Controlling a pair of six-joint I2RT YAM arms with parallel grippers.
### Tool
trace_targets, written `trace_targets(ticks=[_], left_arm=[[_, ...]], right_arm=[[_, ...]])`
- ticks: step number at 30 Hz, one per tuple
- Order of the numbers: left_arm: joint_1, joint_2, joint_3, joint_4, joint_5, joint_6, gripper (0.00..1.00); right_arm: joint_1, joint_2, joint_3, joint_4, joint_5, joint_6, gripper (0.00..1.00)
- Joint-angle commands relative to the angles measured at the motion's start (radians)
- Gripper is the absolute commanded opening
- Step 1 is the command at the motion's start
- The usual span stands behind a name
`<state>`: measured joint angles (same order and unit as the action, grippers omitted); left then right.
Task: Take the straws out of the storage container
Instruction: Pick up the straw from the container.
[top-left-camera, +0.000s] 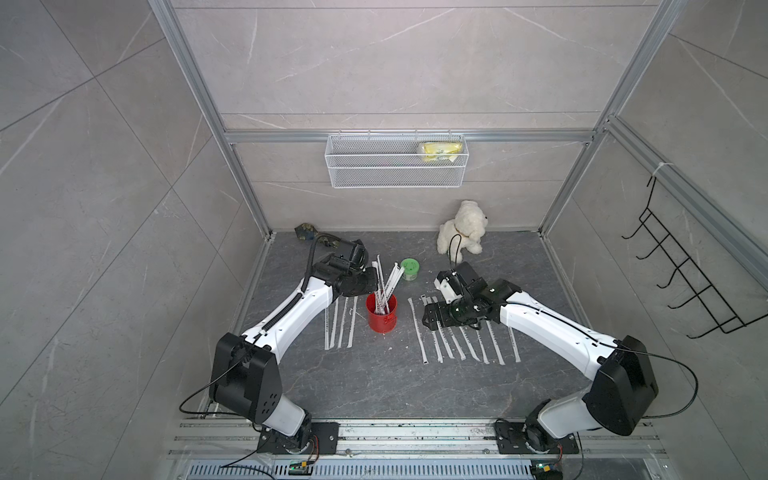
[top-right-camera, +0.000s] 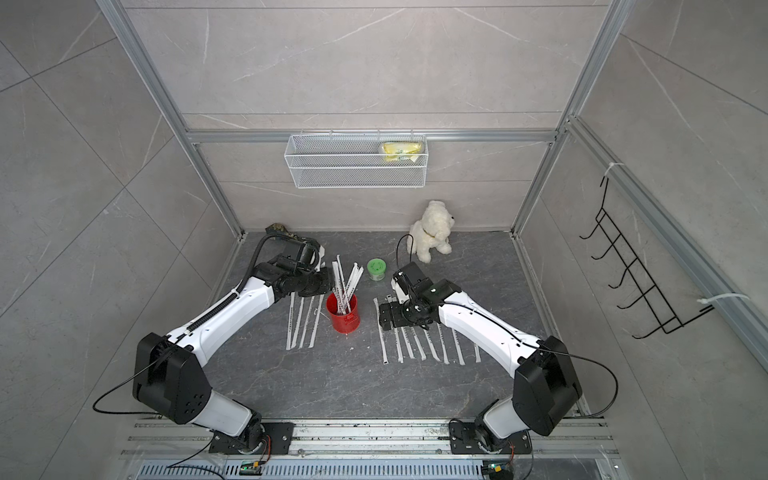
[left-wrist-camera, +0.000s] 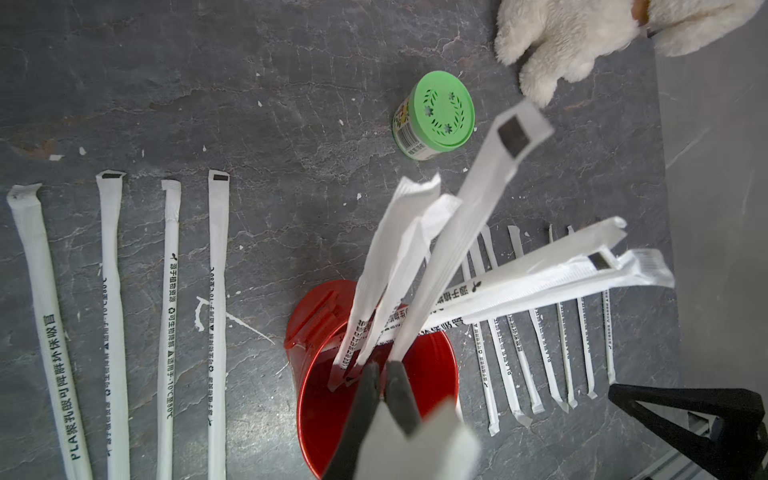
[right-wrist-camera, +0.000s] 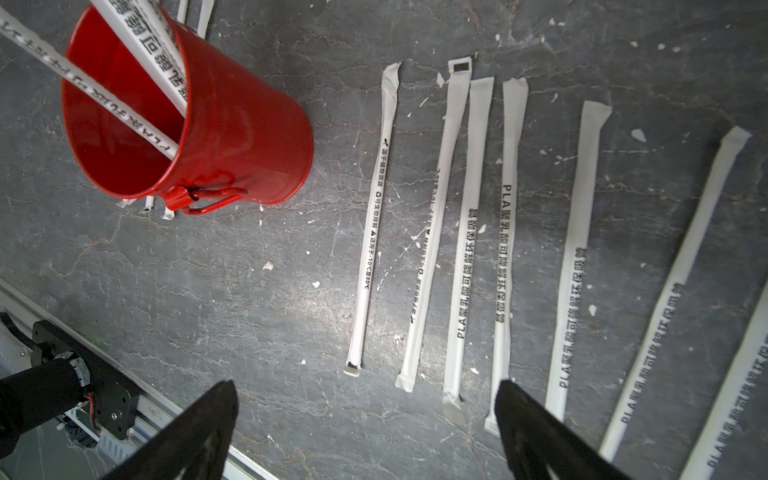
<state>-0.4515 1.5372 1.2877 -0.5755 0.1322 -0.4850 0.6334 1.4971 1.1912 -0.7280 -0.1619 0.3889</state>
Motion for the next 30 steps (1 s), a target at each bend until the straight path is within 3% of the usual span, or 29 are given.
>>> trace_targets(ticks=[1,30], left_arm=[[-0.006,0.022,0.043,-0.089,-0.009,0.046,0.06],[-0.011,0.21,0.477,-0.481,-0.043,0.221,0.05]], right_arm=[[-0.005,-0.004,-0.004,0.013,-0.004,-0.008,1.0],[-0.005,-0.012,-0.029,0.053,-0.022,-0.005,1.0]])
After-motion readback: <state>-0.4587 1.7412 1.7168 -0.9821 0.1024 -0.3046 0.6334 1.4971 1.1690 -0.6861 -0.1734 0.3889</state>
